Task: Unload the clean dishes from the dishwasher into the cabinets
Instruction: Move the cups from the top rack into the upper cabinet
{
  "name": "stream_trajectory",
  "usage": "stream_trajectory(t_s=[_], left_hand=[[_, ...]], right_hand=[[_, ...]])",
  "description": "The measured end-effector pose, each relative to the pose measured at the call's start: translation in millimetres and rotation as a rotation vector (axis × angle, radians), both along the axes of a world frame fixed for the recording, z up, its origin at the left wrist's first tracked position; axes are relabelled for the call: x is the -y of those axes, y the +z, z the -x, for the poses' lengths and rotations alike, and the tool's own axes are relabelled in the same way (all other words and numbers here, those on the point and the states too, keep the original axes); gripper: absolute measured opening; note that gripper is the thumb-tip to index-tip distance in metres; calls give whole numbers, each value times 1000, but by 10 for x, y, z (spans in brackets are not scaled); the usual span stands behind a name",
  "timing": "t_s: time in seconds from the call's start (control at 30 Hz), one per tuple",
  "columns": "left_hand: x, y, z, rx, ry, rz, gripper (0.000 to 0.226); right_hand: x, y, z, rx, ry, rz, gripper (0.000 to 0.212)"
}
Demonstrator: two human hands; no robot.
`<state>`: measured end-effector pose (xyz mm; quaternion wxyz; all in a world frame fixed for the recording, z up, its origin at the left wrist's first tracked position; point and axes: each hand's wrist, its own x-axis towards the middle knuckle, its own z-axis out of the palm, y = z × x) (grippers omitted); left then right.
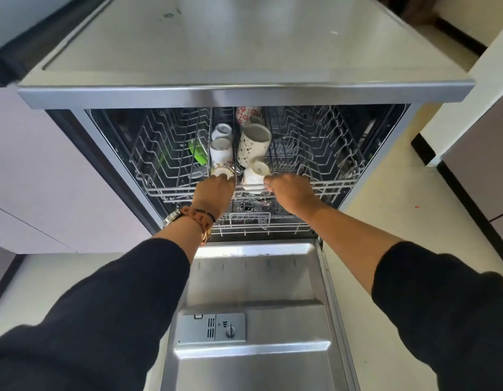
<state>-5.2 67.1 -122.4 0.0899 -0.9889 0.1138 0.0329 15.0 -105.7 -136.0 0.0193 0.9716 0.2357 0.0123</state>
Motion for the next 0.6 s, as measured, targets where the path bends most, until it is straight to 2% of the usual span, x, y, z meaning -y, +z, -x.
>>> stream_trajectory(t_s=[0.13, 0.2, 0.3, 0.47, 0.6], left_hand=[[-17, -6, 289, 3, -63, -116, 24], [-33, 14, 458, -16, -87, -152, 23], [-53, 40, 720, -59, -117, -151, 24], [-101, -7, 1116, -128, -173, -143, 29], [-103, -52, 1381, -182, -216, -129, 30]], right_hand=[[99, -27, 317, 8, 97, 6, 22], [114, -24, 514, 86, 136, 22, 8], [129, -65, 762, 115, 133, 105, 23], [151, -197, 1138, 116, 147, 210, 22], [219, -229, 1406, 19, 158, 239, 25]])
